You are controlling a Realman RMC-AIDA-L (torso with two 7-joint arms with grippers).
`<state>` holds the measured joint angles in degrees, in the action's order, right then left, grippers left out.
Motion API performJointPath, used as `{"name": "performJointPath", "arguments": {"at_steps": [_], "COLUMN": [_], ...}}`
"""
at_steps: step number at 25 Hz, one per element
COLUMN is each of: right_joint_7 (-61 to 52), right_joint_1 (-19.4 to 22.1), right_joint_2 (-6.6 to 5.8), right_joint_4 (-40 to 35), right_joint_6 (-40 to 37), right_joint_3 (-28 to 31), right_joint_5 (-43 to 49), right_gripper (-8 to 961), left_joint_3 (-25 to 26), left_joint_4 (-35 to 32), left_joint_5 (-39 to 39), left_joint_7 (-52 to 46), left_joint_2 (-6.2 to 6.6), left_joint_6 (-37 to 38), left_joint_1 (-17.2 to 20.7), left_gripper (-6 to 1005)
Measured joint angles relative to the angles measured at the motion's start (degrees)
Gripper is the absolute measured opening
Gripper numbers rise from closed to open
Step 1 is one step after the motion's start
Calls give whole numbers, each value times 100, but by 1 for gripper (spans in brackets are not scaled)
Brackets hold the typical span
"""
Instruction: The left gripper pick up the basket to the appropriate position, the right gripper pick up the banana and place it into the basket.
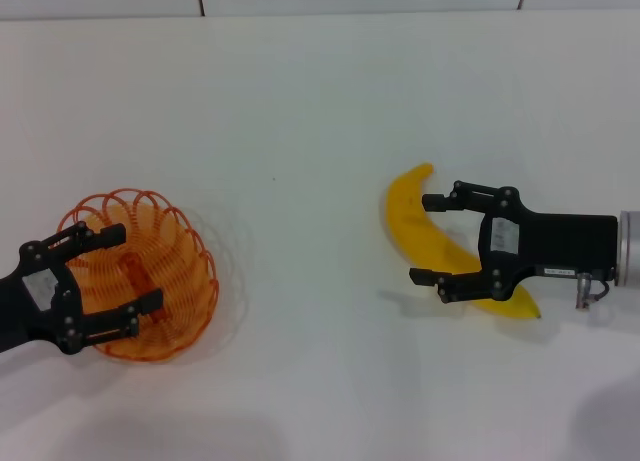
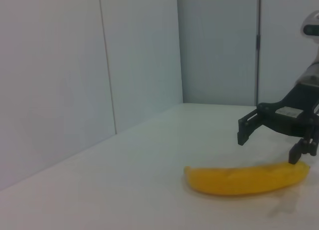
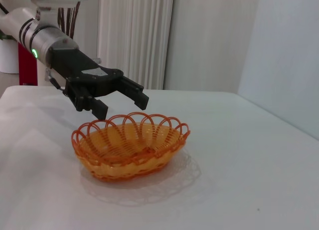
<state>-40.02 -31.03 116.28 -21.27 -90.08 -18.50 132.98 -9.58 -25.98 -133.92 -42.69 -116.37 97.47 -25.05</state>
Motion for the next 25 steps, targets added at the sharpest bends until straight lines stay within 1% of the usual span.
{"name": "performJointPath", "arguments": {"at_steps": [13, 16, 18, 19, 20, 21, 22, 23, 24, 25], "right_joint_7": [3, 2, -8, -12, -14, -15, -16, -16, -17, -19], "right_joint_1": [3, 13, 7, -1, -11, -29, -43, -59, -71, -77], "right_joint_2": [0, 0, -3, -6, -7, -5, -3, -1, 2, 2], "right_joint_4": [0, 0, 0, 0, 0, 0, 0, 0, 0, 0], "right_joint_6": [0, 0, 0, 0, 0, 0, 0, 0, 0, 0], "right_joint_3": [-4, -7, -16, -23, -26, -31, -33, -33, -33, -33], "right_joint_5": [0, 0, 0, 0, 0, 0, 2, 5, 9, 11], "right_gripper": [889, 889, 889, 889, 889, 889, 889, 889, 889, 889], "left_joint_3": [25, 70, 59, 44, 44, 12, -19, -65, -115, -208], "left_joint_4": [-2, -224, -652, -1012, -1012, -1564, -1736, -1933, -1998, -2037], "left_joint_5": [62, 293, 405, 409, 409, 375, 316, 224, 129, -27], "left_joint_7": [-36, -522, -1186, -1709, -1709, -2564, -2922, -3374, -3629, -3983], "left_joint_2": [0, 31, 55, 63, 63, 98, 142, 214, 302, 432], "left_joint_6": [0, 1, 3, 5, 5, 2, -1, -8, -10, -12], "left_joint_1": [9, -39, -113, -174, -174, -295, -359, -450, -536, -668], "left_gripper": [874, 870, 867, 865, 864, 863, 861, 860, 858, 857]}}
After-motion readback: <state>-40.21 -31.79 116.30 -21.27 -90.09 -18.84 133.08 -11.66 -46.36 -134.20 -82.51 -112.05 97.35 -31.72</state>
